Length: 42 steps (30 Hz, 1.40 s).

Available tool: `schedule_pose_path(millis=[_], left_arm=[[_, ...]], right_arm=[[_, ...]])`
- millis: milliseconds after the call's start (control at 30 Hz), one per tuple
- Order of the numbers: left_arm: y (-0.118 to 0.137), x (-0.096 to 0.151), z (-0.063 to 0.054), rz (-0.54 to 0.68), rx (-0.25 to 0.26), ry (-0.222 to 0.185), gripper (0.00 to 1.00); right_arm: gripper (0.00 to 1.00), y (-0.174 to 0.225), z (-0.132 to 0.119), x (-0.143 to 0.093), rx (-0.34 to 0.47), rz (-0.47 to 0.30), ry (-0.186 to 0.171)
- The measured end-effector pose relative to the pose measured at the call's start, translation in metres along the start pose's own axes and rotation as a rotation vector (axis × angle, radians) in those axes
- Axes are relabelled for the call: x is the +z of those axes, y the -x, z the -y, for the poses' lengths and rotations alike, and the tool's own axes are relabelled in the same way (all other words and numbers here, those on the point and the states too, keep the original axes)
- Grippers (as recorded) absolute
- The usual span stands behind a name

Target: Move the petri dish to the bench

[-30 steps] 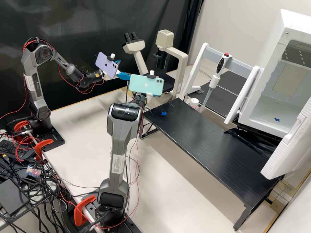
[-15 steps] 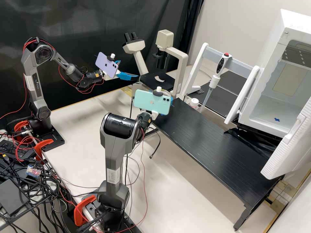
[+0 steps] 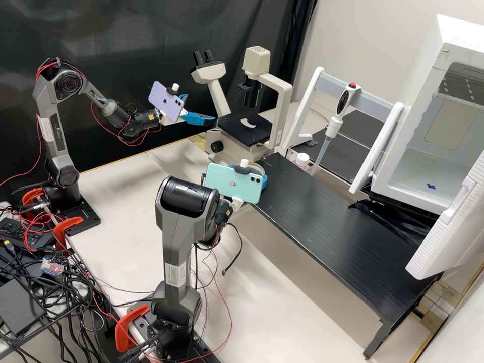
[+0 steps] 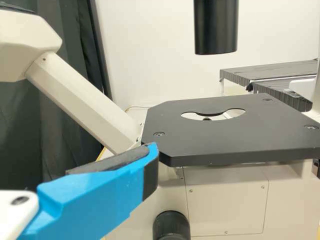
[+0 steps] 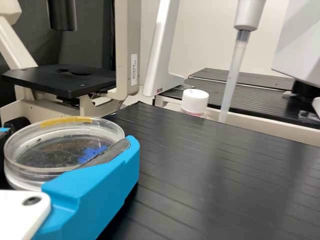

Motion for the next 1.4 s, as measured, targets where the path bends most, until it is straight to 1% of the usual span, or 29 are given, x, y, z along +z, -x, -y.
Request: schedule_pose_path(millis=[167, 200, 333, 433, 567, 767, 833, 933, 1033, 1100, 1133, 1200, 1233, 1300, 1400], left_arm=[[0.000, 0.000, 0.000, 0.000, 0.000, 0.000, 1.00], [0.000, 0.000, 0.000, 0.000, 0.000, 0.000, 1.00], [0.000, 0.000, 0.000, 0.000, 0.000, 0.000, 1.00], [0.000, 0.000, 0.000, 0.000, 0.000, 0.000, 1.00], [0.000, 0.000, 0.000, 0.000, 0.000, 0.000, 1.00], [0.000, 0.000, 0.000, 0.000, 0.000, 0.000, 1.00], [0.000, 0.000, 0.000, 0.000, 0.000, 0.000, 1.00], [0.000, 0.000, 0.000, 0.000, 0.000, 0.000, 1.00], [0.000, 0.000, 0.000, 0.000, 0.000, 0.000, 1.00], [0.000, 0.000, 0.000, 0.000, 0.000, 0.000, 1.00], [0.000, 0.000, 0.000, 0.000, 0.000, 0.000, 1.00], [0.000, 0.000, 0.000, 0.000, 0.000, 0.000, 1.00], [0.000, 0.000, 0.000, 0.000, 0.000, 0.000, 1.00], [0.000, 0.000, 0.000, 0.000, 0.000, 0.000, 1.00], [0.000, 0.000, 0.000, 0.000, 0.000, 0.000, 1.00]], right_arm=[[0.00, 0.001, -0.003, 0.004, 0.016, 0.011, 0.001], [1.00, 0.000, -0.004, 0.005, 0.021, 0.015, 0.000], [1.00, 0.000, -0.004, 0.006, 0.028, 0.015, 0.002], [1.00, 0.000, -0.004, 0.006, 0.033, 0.012, 0.009], [1.00, 0.000, -0.005, 0.006, 0.041, 0.023, 0.028], [1.00, 0.003, -0.009, -0.001, 0.063, -0.001, 0.028], [1.00, 0.009, -0.011, -0.005, 0.069, -0.020, 0.025], [1.00, 0.028, -0.017, -0.015, 0.090, -0.073, 0.017], [1.00, 0.042, -0.026, -0.025, 0.149, -0.136, 0.009], [1.00, 0.056, -0.029, -0.032, 0.187, -0.160, 0.018], [1.00, 0.061, -0.031, -0.035, 0.206, -0.174, 0.031], [1.00, 0.074, -0.036, -0.041, 0.249, -0.218, 0.044], [1.00, 0.077, -0.037, -0.043, 0.260, -0.227, 0.048], [1.00, 0.084, -0.040, -0.043, 0.287, -0.247, 0.047], [1.00, 0.091, -0.042, -0.041, 0.299, -0.251, 0.041]])
